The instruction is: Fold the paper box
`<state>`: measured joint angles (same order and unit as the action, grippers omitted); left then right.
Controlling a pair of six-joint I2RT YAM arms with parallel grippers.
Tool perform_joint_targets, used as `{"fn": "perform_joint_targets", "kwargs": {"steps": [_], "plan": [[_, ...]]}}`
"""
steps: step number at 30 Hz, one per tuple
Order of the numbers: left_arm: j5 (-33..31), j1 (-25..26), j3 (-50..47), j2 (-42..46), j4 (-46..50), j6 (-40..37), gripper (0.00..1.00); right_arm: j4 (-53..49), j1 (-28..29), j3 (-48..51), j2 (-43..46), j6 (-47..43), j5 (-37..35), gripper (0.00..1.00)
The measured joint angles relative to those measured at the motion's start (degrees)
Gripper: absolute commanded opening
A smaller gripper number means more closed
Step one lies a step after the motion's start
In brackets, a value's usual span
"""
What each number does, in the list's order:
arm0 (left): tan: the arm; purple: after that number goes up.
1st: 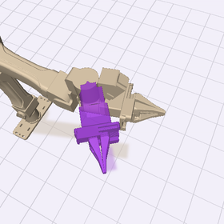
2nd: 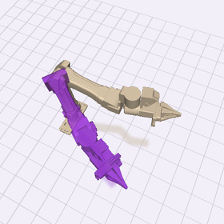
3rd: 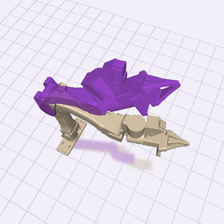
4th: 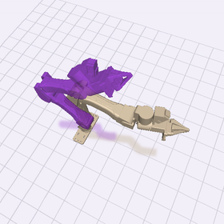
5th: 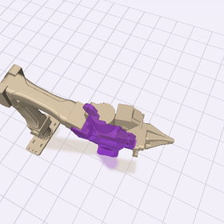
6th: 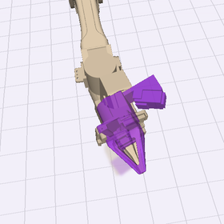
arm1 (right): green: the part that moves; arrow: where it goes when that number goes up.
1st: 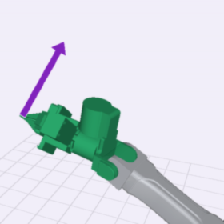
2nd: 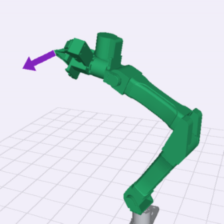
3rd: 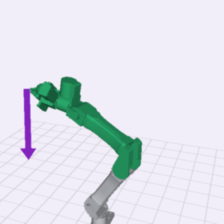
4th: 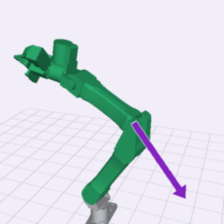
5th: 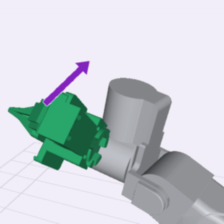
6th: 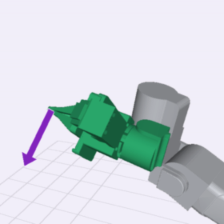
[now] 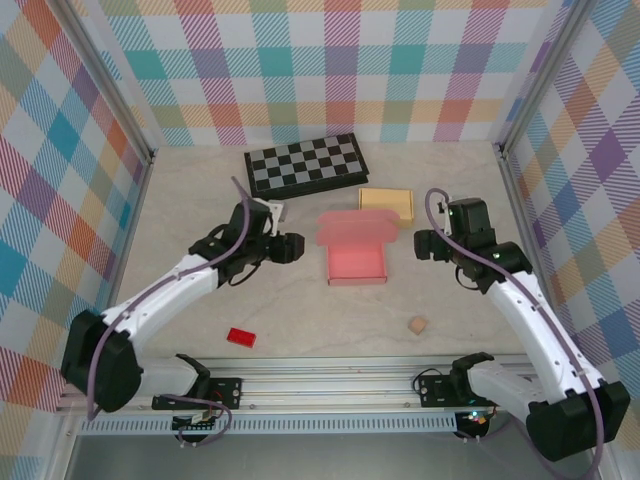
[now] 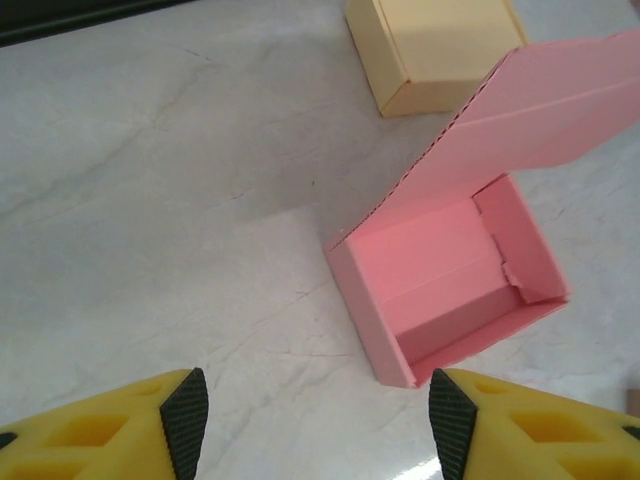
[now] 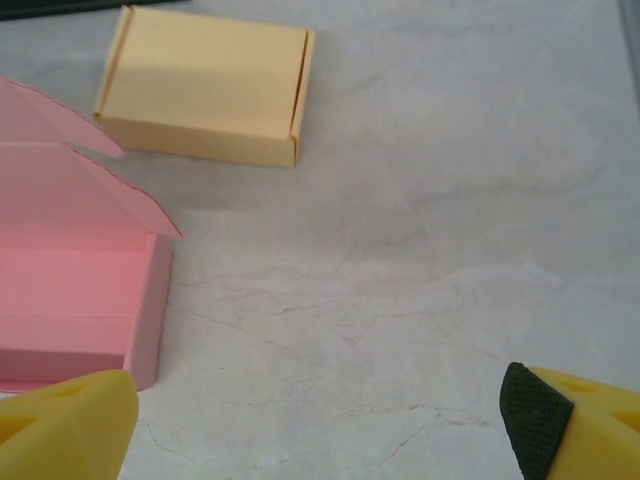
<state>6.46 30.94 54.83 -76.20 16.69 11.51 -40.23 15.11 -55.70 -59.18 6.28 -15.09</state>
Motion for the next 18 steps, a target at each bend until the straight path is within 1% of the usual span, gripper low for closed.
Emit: {"fn": "perform_joint_targets", "kwargs": {"steps": [4, 5, 7, 10, 12, 15, 18], "plan": [[1.60, 0.00, 0.68, -5.81, -3.76, -3.48, 0.59, 4.04, -5.42, 1.64, -4.98, 1.99, 5.14, 0.91], [1.42, 0.00, 0.94, -6.64, -3.78, -3.69, 0.58, 4.79, -6.38, 1.68, -6.23, 2.32, 6.23, 0.90], [-0.20, -0.15, 1.88, -8.35, -3.74, -3.82, 0.54, 6.80, -8.07, 1.68, -9.07, 2.95, 8.37, 0.88], [-1.81, -1.88, 3.32, -10.01, -3.69, -2.23, 0.52, 8.96, -9.44, 1.64, -13.29, 3.80, 10.99, 0.85], [-1.68, -3.82, 3.74, -10.75, -3.80, -0.94, 0.53, 9.79, -9.75, 1.40, -15.91, 4.00, 12.66, 0.80], [0.39, -5.31, 3.63, -11.19, -4.83, 0.00, 0.53, 10.71, -9.84, 0.33, -19.21, 3.41, 16.44, 0.72], [3.82, -4.72, 2.38, -10.60, -8.63, -0.87, 0.54, 12.44, -9.88, 0.07, -19.85, 2.08, 21.42, 0.68]]}}
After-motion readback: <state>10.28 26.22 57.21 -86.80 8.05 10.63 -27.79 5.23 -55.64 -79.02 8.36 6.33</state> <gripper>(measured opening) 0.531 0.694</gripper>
